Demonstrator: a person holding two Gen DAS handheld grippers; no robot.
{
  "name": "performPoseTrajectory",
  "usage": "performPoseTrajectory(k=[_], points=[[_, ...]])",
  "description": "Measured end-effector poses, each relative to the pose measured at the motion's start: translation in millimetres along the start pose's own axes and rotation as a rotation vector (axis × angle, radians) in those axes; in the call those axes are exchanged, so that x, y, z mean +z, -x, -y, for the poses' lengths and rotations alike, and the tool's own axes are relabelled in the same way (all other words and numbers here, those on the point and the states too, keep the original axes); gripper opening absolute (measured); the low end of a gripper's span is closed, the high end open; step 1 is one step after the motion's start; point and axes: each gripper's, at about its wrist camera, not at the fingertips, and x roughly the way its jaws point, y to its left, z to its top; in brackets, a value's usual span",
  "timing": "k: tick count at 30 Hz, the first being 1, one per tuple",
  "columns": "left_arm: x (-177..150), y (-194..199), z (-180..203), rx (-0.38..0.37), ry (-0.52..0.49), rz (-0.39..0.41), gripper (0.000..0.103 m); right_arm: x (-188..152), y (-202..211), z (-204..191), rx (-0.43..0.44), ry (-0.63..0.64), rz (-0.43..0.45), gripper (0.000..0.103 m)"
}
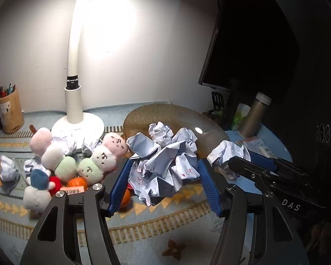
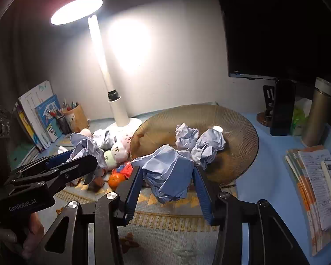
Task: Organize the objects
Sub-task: 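Drop both paper balls into the amber bowl by opening both tools, then move both tools back toward the plush toys and pink snack box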
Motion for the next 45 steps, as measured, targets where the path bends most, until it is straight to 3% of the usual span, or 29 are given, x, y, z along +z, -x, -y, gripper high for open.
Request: performPoseTrajectory(k=[3,6,9,12,14,15,16,22,25,28,32,35,38,39,41,45], points=[[20.1,-26.8,8.2,0.008,-0.020,-0.007,0.060,22.7,-12.8,20.9,-0.059,-0.091,-0.014,0.045],[28.5,-50.7,13.6,0.025,-0.039,-0.006,0.070,36.9,-26.2,39.0,-0.066,-0.159,-0.018,0.045],[28.7,-72.5,12.6,0.021,-0.034,-0.037,0.088,44.9,-43.4,50.4,-0.077,-0.177,-0.032,0.047],[20.9,-78.1,3.1,0.004,0.007,-0.072,0.088,42.2,-47.8,56.9,-0.086,-0.189,-0.055,0.047],[15.4,-71.3,-3.2,0.002,0.021,-0.069,0.088,35.7,-41.4,55.6,-0.069,-0.180,-0.047,0.051],[13.5,-66.3,-6.1,0.007,0.028,-0.070,0.088,32.6,-38.5,52.9,-0.069,-0.171,-0.044,0.062],[12.2,-60.1,-8.3,0.008,0.038,-0.063,0.088,28.6,-35.4,50.1,-0.073,-0.166,-0.039,0.066],[3.4,17.2,-22.5,0.047,0.057,0.063,0.088,20.0,-9.3,9.6,-0.005,-0.098,-0.024,0.066],[-10.6,64.1,-40.3,0.133,0.092,0.126,0.089,15.8,11.8,-25.9,0.043,-0.029,0.006,0.066],[-37.8,97.8,-72.3,0.224,0.160,0.168,0.101,1.3,20.7,-60.4,0.096,0.023,0.025,0.066],[-94.7,92.3,-127.2,0.360,0.262,0.106,0.101,-40.1,-1.2,-95.3,0.178,0.112,0.048,0.067],[-120.4,91.6,-154.0,0.407,0.327,0.104,0.101,-69.0,-35.1,-109.7,0.173,0.146,-0.036,0.069],[-121.1,97.5,-160.2,0.405,0.352,0.148,0.101,-83.8,-55.4,-116.1,0.126,0.170,-0.085,0.069],[-121.7,92.7,-160.1,0.428,0.344,0.135,0.101,-84.1,-57.2,-117.9,0.112,0.177,-0.088,0.069],[-121.3,80.5,-160.8,0.388,0.333,0.067,0.101,-85.5,-60.4,-116.2,0.116,0.174,-0.089,0.069],[-121.9,81.6,-157.8,0.384,0.322,0.071,0.101,-86.3,-66.1,-116.5,0.099,0.187,-0.117,0.069]])
